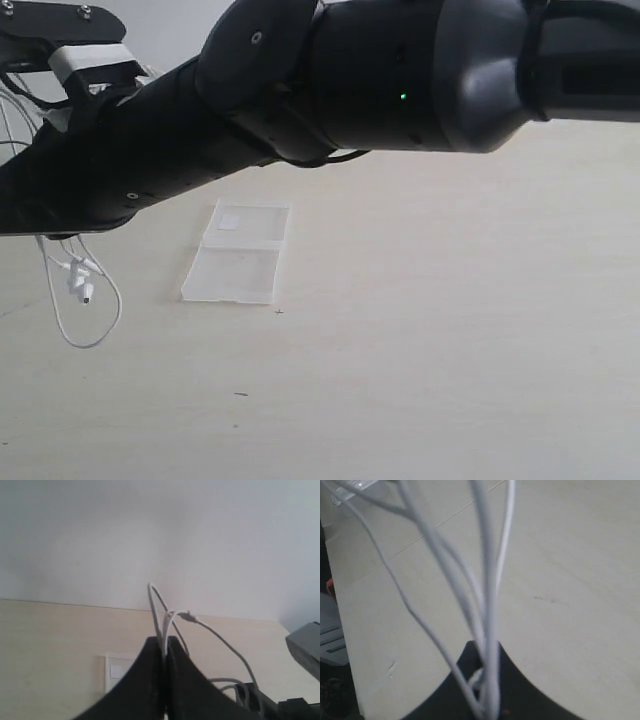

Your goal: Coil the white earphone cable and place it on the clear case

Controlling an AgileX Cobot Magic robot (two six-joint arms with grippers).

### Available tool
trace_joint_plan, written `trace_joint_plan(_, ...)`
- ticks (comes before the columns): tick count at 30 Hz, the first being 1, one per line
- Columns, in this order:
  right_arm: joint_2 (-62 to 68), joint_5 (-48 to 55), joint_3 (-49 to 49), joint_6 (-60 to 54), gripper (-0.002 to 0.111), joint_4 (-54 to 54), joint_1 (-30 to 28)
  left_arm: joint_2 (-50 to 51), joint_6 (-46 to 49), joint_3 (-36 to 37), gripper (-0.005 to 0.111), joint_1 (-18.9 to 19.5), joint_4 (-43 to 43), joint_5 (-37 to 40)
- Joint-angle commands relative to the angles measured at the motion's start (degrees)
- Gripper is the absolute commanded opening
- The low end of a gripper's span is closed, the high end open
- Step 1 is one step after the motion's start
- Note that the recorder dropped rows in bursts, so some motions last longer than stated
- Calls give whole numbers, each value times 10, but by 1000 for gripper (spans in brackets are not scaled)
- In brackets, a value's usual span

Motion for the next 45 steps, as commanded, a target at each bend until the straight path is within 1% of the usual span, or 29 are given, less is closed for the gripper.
trace_joint_plan(1,-17,26,-3,6,0,-16,0,1,12,2,0,2,-6,26)
trace_joint_plan(5,-31,43,-3,18,0,-35,0,1,14,2,0,2,-6,45)
trace_joint_plan(11,-65,46,-3,83,0,-122,0,1,24,15,0,2,-6,59)
trace_joint_plan(16,-85,46,-3,90,0,-124,0,1,24,26,0,2,-6,58)
trace_joint_plan(26,-112,73,-3,98,0,-140,0,1,28,26,0,2,-6,56)
trace_joint_plan(29,-123,69,-3,107,0,-152,0,1,28,26,0,2,-6,38)
trace_joint_plan(35,-144,53,-3,153,0,-215,0,0,26,26,0,2,-6,-7)
trace_joint_plan(40,-147,41,-3,173,0,-233,0,0,26,26,0,2,-6,-64)
trace_joint_plan(45,-149,35,-3,187,0,-249,0,0,26,26,0,2,-6,-103)
